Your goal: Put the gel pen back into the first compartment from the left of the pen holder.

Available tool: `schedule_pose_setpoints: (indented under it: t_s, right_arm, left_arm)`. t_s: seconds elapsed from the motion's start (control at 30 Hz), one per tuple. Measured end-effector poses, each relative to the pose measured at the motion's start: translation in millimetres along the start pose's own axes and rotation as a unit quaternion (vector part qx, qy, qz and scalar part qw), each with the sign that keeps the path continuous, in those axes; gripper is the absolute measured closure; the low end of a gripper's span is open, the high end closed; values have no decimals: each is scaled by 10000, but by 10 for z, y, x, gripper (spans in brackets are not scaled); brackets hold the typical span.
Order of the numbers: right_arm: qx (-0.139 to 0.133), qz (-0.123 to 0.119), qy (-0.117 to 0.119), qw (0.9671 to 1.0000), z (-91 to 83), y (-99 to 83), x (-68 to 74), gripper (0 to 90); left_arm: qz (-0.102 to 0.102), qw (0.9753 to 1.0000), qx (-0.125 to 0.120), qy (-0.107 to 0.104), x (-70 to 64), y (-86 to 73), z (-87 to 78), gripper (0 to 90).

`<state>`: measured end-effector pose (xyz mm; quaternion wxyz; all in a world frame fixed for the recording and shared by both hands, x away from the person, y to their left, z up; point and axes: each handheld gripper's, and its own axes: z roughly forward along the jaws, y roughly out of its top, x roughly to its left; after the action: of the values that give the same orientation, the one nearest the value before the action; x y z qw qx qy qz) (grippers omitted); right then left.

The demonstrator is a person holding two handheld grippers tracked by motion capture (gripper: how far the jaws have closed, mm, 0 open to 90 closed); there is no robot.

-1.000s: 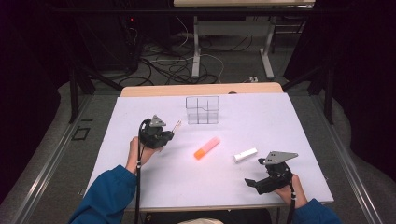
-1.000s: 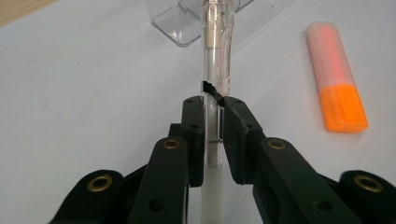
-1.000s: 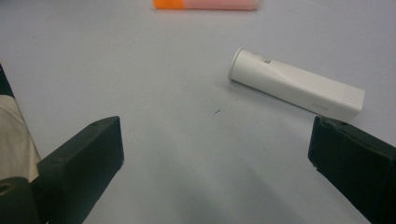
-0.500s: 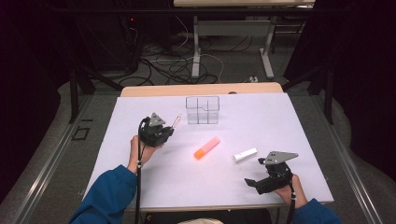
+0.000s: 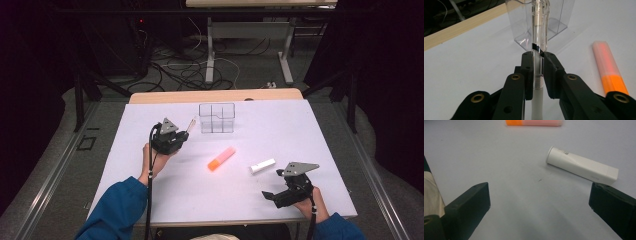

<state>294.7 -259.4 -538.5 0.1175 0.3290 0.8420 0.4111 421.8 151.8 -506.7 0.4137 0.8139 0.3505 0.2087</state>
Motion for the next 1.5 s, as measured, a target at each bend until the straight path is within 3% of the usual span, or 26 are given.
schedule_pose_setpoints:
  t_s: [0.4, 1.5]
  right_arm:
    - [6, 5, -6, 10000, 3, 0, -3, 31]
    - [-10, 25, -21, 10000, 1, -1, -5, 31]
  left_arm:
    - [-26, 9996, -277, 12, 12, 68, 17, 792]
    - [-46, 9984, -556, 66, 3, 310, 227, 792]
